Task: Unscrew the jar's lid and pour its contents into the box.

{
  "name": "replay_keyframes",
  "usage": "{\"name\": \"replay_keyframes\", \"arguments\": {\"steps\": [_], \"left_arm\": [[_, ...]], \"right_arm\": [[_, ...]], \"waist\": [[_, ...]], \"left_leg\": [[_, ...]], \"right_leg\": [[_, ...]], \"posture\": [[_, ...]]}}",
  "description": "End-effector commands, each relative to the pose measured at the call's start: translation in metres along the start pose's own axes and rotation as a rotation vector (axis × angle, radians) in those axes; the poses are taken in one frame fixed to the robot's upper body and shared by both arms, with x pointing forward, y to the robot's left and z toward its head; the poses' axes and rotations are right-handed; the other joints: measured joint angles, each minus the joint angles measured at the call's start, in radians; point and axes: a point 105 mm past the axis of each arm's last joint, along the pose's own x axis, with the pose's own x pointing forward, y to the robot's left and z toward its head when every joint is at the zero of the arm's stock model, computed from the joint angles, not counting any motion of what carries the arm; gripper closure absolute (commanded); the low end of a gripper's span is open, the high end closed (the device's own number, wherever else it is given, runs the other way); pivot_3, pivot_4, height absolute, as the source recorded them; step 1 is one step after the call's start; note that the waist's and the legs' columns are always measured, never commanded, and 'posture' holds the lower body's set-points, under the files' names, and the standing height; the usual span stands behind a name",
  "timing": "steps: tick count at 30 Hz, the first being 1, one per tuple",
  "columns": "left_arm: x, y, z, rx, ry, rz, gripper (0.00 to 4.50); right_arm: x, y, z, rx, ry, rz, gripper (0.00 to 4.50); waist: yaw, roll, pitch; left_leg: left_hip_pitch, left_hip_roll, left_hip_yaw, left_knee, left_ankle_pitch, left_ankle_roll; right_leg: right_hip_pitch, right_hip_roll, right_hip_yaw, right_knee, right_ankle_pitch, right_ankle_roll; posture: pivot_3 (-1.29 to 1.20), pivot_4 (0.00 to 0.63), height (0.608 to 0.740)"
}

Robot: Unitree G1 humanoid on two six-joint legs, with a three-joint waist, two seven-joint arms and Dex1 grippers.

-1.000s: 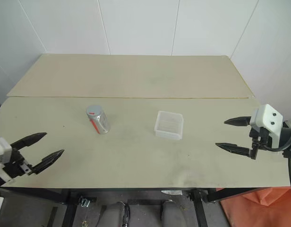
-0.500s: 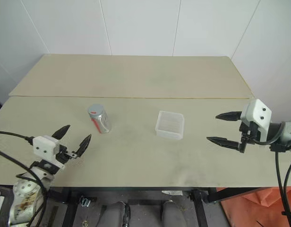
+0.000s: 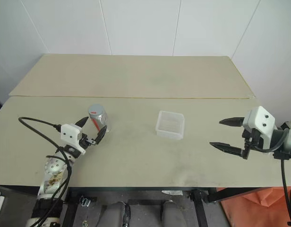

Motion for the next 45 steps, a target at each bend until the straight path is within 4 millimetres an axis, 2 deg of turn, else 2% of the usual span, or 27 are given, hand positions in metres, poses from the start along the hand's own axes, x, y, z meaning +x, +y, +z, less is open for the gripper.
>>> {"name": "replay_keyframes", "arguments": {"steps": [1, 9, 12, 16, 18, 21, 24, 29, 33, 36, 38, 45], "left_arm": [[0.012, -0.006, 0.006, 0.003, -0.050, -0.014, 0.04], [0.021, -0.007, -0.001, -0.027, -0.048, 0.026, 0.04], [0.021, -0.009, -0.004, -0.048, -0.040, 0.016, 0.67], [0.023, -0.010, -0.003, -0.051, -0.045, 0.016, 1.88], [0.023, -0.010, -0.002, -0.055, -0.051, 0.014, 2.35], [0.023, -0.011, 0.001, -0.042, -0.059, 0.000, 2.38], [0.026, -0.013, 0.013, -0.062, -0.084, -0.033, 2.38], [0.025, -0.037, 0.047, -0.140, -0.152, -0.278, 2.38], [0.020, -0.062, 0.068, -0.160, -0.161, -0.475, 2.38], [0.017, -0.075, 0.076, -0.149, -0.162, -0.569, 2.38], [0.017, -0.081, 0.079, -0.150, -0.153, -0.624, 2.38], [0.023, -0.100, 0.079, -0.101, -0.149, -0.715, 2.38]], "right_arm": [[-0.012, -0.007, 0.012, -0.050, -0.001, -0.049, 0.00], [-0.016, -0.005, 0.011, -0.047, 0.011, -0.067, 0.00], [-0.015, -0.005, 0.010, -0.047, 0.015, -0.070, 0.00], [-0.014, -0.004, 0.010, -0.046, 0.014, -0.070, 0.00], [-0.013, -0.003, 0.010, -0.047, 0.013, -0.069, 0.00], [-0.011, -0.002, 0.013, -0.044, -0.008, -0.062, 0.00], [0.004, 0.004, 0.028, -0.027, -0.103, -0.058, 0.00], [0.049, 0.020, 0.069, 0.060, -0.371, -0.100, 0.00], [0.081, 0.045, 0.099, 0.145, -0.519, -0.081, 0.00], [0.097, 0.061, 0.116, 0.200, -0.580, -0.076, 0.00], [0.103, 0.072, 0.124, 0.166, -0.594, -0.070, 0.00], [0.120, 0.082, 0.144, 0.160, -0.638, -0.088, 0.00]], "waist": [[0.002, 0.000, 0.000], [0.002, 0.000, 0.000], [0.003, 0.000, 0.000], [0.003, 0.000, 0.000], [0.002, 0.000, 0.000], [0.002, 0.000, 0.000], [0.000, 0.000, 0.000], [-0.010, -0.001, 0.000], [-0.016, -0.001, 0.000], [-0.018, -0.001, 0.000], [-0.016, -0.001, 0.000], [-0.018, -0.001, 0.000]], "left_leg": [[0.000, 0.000, 0.000, 0.000, 0.000, 0.000], [-0.001, 0.000, 0.001, -0.001, 0.000, 0.000], [-0.001, 0.000, 0.001, -0.001, 0.000, 0.000], [-0.001, 0.000, 0.001, 0.000, 0.000, 0.000], [0.000, 0.000, 0.001, 0.000, 0.000, 0.000], [0.000, 0.000, 0.001, 0.000, 0.000, 0.000], [0.000, 0.000, 0.001, 0.000, 0.000, 0.000], [-0.001, 0.002, 0.001, 0.000, 0.000, 0.000], [-0.002, 0.004, 0.001, -0.001, 0.000, 0.000], [-0.002, 0.004, 0.001, -0.001, 0.000, 0.000], [-0.003, 0.004, 0.001, -0.001, 0.000, 0.000], [-0.002, 0.004, 0.001, -0.001, 0.000, 0.000]], "right_leg": [[0.000, 0.000, 0.000, 0.000, 0.000, 0.000], [-0.001, 0.000, 0.002, -0.002, 0.001, 0.001], [-0.001, 0.000, 0.002, -0.002, 0.001, 0.002], [0.000, 0.000, 0.002, -0.002, 0.001, 0.002], [0.000, 0.000, 0.002, -0.002, 0.001, 0.002], [-0.001, 0.001, 0.002, -0.002, 0.001, 0.002], [-0.001, 0.001, 0.002, -0.002, 0.001, 0.002], [-0.001, 0.003, 0.002, -0.001, 0.002, 0.001], [-0.002, 0.005, 0.003, -0.001, 0.002, 0.001], [-0.003, 0.005, 0.003, -0.001, 0.002, -0.001], [-0.003, 0.005, 0.003, -0.002, 0.002, 0.000], [-0.003, 0.006, 0.004, -0.001, 0.002, 0.000]], "posture": [[0.00, 0.150, 0.740], [0.00, 0.150, 0.740], [0.00, 0.150, 0.740], [0.00, 0.150, 0.740], [0.00, 0.150, 0.740], [0.00, 0.150, 0.740], [0.00, 0.150, 0.740], [0.00, 0.150, 0.740], [0.00, 0.150, 0.740], [0.00, 0.150, 0.740], [0.00, 0.150, 0.740], [0.00, 0.150, 0.740]]}}
